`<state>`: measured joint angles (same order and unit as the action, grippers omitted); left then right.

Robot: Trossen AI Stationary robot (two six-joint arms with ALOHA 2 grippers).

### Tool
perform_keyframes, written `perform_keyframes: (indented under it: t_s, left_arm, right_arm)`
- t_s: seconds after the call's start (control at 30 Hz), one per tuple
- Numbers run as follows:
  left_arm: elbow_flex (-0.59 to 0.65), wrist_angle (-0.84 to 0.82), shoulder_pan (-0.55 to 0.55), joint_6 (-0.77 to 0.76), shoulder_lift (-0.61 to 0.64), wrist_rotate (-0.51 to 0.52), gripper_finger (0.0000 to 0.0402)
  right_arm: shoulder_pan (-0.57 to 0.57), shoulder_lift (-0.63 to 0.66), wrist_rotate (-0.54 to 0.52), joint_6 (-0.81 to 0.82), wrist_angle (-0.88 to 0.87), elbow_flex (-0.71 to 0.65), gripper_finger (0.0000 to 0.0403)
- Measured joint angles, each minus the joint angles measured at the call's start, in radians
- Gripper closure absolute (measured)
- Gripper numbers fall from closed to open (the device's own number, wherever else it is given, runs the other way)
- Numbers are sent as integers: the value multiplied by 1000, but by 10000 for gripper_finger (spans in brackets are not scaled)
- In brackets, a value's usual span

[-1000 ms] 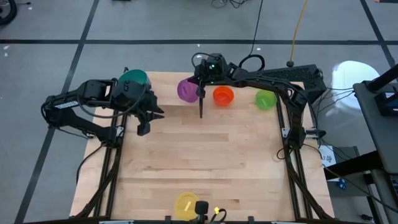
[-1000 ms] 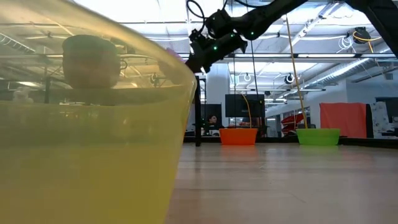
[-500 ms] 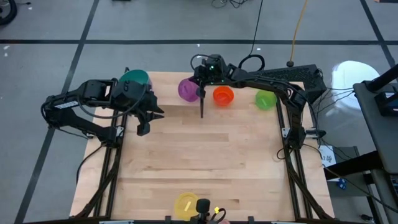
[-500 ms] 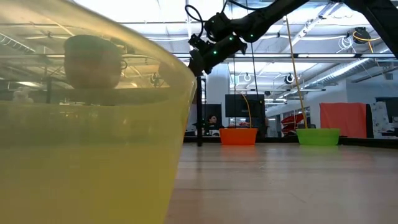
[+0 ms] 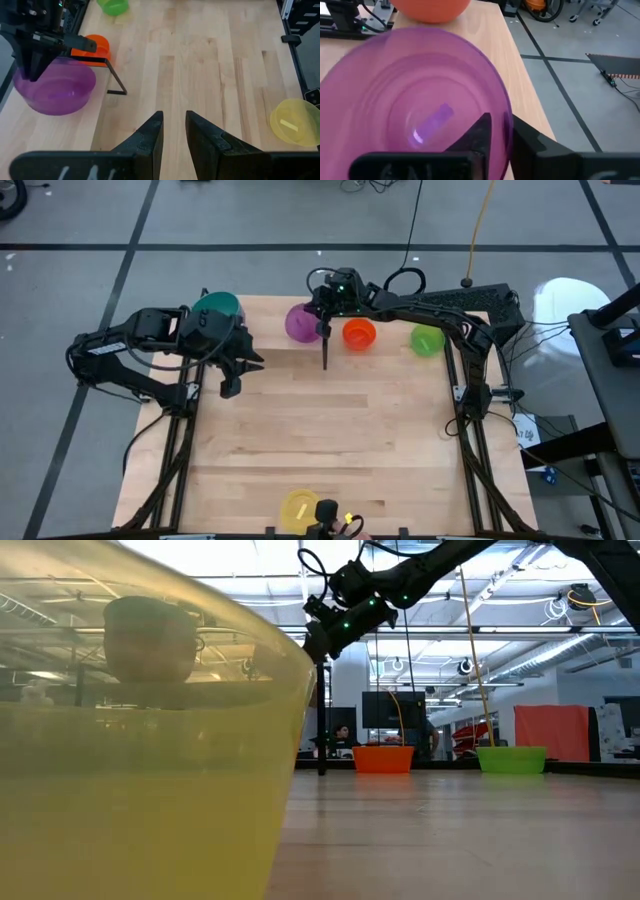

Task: Place and stack bowls onto a shelf
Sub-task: Put the purple transparent bowl on the shelf, then stack the light green bowl on top of the purple bowl on the shelf

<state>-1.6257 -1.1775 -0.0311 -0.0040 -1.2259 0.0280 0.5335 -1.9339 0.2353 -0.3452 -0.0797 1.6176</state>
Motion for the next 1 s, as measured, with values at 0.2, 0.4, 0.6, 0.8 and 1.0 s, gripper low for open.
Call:
perform_keyframes:
  t_s: [0.2, 0.4, 0.6, 0.8, 1.0]
  left_arm:
    - [0, -1, 0, 0, 0, 0, 314]
    - [0, -1, 0, 0, 0, 0, 314]
    - [0, -2, 0, 0, 0, -1, 314]
    - [0, -6, 0, -5, 0, -1, 314]
    - [0, -10, 0, 2, 0, -1, 314]
  right_arm:
    - [0, 0, 0, -19, 10, 0, 321]
    - [-8, 0, 0, -10, 131, 0, 304]
    - [-33, 62, 1, -9, 162, -1, 303]
    - [-59, 221, 1, -133, -119, -1, 303]
    - [-100, 395, 0, -217, -535, -1, 303]
